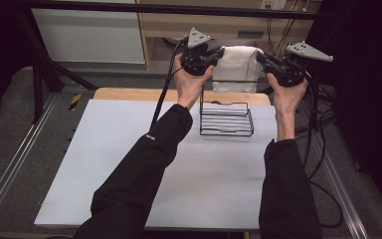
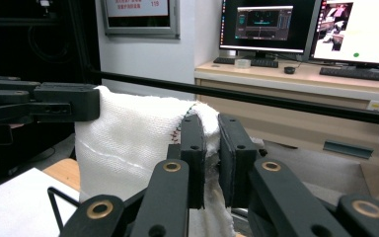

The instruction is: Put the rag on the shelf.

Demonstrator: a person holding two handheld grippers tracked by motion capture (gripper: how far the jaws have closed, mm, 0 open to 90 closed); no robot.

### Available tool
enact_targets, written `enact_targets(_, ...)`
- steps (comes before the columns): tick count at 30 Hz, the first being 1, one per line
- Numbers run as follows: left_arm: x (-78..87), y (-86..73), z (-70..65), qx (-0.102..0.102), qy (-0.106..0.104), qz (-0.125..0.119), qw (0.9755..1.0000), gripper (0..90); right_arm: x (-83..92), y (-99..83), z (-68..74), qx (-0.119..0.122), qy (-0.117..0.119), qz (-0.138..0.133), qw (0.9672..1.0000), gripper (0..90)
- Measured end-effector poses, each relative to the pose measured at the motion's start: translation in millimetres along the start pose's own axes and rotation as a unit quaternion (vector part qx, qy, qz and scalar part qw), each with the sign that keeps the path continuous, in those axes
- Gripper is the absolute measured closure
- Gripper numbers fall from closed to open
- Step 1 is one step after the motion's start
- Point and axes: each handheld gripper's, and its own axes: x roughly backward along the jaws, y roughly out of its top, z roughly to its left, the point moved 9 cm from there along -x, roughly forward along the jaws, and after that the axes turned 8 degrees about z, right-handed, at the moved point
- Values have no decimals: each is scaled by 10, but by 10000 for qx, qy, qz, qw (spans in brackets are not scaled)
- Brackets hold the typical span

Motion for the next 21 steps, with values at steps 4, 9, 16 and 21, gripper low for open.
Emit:
enact_targets(4,24,-39,-25,-42,-22,23,10000,834,4,-54,6,0,2,52,10000,824)
enact_targets(9,55,-88,-62,-64,-111,67,9999,834,28,-85,27,16,15,57,10000,823)
enact_targets(16,108,-150,-96,-139,-164,110,9997,834,68,-144,68,36,93,105,9999,822)
enact_targets(21,157,-170,-138,-195,-227,109,9995,833,115,-163,94,72,124,97,9998,821)
